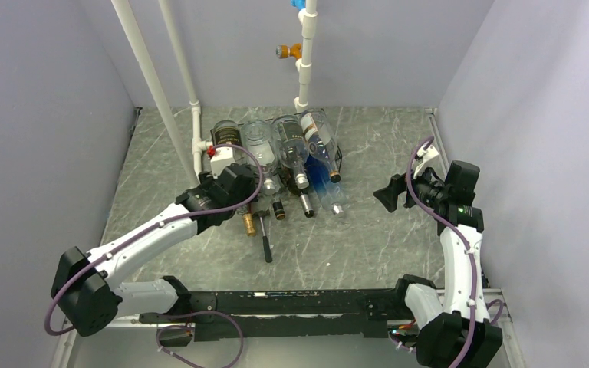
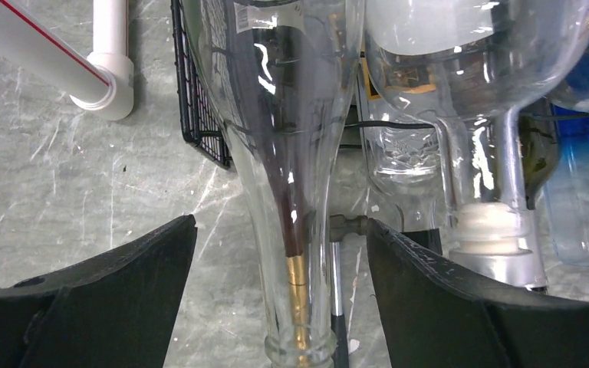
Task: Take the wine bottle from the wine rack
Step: Pick up the wine bottle from the wine rack.
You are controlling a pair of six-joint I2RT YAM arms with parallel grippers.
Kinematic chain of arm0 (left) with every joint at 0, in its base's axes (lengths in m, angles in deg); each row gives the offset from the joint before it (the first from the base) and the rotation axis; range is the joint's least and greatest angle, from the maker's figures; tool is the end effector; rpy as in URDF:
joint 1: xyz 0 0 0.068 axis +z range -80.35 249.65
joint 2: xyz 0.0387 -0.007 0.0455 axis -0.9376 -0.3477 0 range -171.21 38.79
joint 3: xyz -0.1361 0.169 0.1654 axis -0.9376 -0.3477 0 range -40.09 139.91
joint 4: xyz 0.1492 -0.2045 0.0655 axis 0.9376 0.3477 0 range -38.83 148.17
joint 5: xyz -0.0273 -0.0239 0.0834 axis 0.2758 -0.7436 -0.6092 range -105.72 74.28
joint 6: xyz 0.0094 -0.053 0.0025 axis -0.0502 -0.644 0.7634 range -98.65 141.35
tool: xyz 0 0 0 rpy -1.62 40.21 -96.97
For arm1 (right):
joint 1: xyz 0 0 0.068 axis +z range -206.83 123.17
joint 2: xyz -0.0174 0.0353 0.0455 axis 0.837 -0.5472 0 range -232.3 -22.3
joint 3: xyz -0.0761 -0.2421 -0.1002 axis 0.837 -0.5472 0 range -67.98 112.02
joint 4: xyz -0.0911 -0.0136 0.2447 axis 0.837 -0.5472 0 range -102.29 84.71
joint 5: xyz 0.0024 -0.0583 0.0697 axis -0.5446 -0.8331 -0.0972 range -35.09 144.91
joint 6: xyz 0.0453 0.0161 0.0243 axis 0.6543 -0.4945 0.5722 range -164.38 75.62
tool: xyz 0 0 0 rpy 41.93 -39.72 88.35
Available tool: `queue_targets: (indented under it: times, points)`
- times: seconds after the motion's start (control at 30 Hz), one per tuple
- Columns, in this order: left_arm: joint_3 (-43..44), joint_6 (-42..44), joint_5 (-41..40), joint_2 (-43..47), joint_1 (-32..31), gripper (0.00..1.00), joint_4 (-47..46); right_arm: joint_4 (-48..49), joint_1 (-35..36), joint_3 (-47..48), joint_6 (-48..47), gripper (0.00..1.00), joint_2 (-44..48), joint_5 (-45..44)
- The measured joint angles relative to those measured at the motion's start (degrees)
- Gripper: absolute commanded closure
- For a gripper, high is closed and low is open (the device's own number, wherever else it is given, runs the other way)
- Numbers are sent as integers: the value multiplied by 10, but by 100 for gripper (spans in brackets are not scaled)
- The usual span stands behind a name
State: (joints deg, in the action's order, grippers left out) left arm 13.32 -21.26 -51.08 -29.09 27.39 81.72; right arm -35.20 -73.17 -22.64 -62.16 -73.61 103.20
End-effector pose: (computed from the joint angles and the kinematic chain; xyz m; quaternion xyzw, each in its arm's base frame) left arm 0.1956 -0.1501 0.2821 -0.1188 0.8799 -0.0389 0.4583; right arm 0.1841 -0.0263 0.2966 -0.1963 0.8102 0.2265 0.5038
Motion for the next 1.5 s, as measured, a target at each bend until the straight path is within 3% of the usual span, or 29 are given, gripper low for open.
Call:
queue_targets:
  times: [0.33,0.77,0.9,1.17,1.5]
  points:
    - [-36,15,6,-22,29,19,-74,0,0,-1,0,0,1,0]
    - [-46,14,15,-57,38,37,-123,0,0,-1,0,0,1,-3]
    - [-50,12,17,-59,38,49,-128,0,0,-1,0,0,4,-3]
    - [-54,-1,22,-58,39,100,-136,0,0,-1,0,0,4,-3]
    - [-65,-6,54,3,33,100,-100,0,0,-1,0,0,4,-5]
